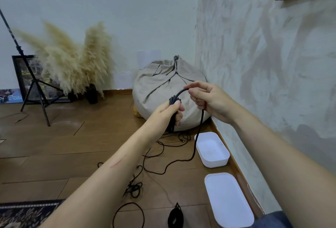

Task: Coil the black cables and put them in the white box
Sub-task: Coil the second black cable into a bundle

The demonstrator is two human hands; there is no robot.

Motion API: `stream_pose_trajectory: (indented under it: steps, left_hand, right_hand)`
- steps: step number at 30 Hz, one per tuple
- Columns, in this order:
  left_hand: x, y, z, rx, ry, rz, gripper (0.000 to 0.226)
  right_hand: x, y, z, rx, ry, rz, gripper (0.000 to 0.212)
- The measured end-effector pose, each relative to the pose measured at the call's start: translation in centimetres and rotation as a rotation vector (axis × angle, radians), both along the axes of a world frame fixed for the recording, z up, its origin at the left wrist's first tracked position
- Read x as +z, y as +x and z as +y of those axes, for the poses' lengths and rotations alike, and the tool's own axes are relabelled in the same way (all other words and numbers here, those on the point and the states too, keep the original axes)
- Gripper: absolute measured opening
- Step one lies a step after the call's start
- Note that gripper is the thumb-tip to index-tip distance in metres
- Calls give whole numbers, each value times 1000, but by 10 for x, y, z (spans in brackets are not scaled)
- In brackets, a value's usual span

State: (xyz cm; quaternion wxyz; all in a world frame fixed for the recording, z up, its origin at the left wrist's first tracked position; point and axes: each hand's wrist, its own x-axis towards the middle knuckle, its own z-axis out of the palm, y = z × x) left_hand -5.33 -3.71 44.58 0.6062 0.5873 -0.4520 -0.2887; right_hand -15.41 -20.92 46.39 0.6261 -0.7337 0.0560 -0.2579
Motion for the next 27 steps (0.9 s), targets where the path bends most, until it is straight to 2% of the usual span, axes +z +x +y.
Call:
stream_pose_trajectory:
  steps: [5, 13, 15, 18, 21, 24, 27]
  left_hand:
    - [12, -16, 1, -51, -60, 73, 30]
    - [32, -8, 10, -38, -250, 64, 25]
    - [33, -6, 6, 17, -260, 103, 22]
    - [35, 1, -5, 134, -341, 164, 19]
    - [28, 18, -10, 314, -338, 10, 18]
    - [6, 41, -11, 465, -226, -166, 24]
    - [-9, 48, -14, 521, -136, -222, 27]
  right_hand:
    - [-10, 11, 10, -51, 114, 1, 5]
    - [-15, 26, 34, 75, 118, 38, 27]
    - [-22, 32, 48, 56, 80, 85, 26]
    - [-39, 39, 66, 140, 20, 238, 20]
    - [-41, 42, 77, 194, -136, 381, 29]
    - [-28, 45, 76, 152, -422, 427, 24]
    - [-17, 43, 65, 69, -683, 518, 21]
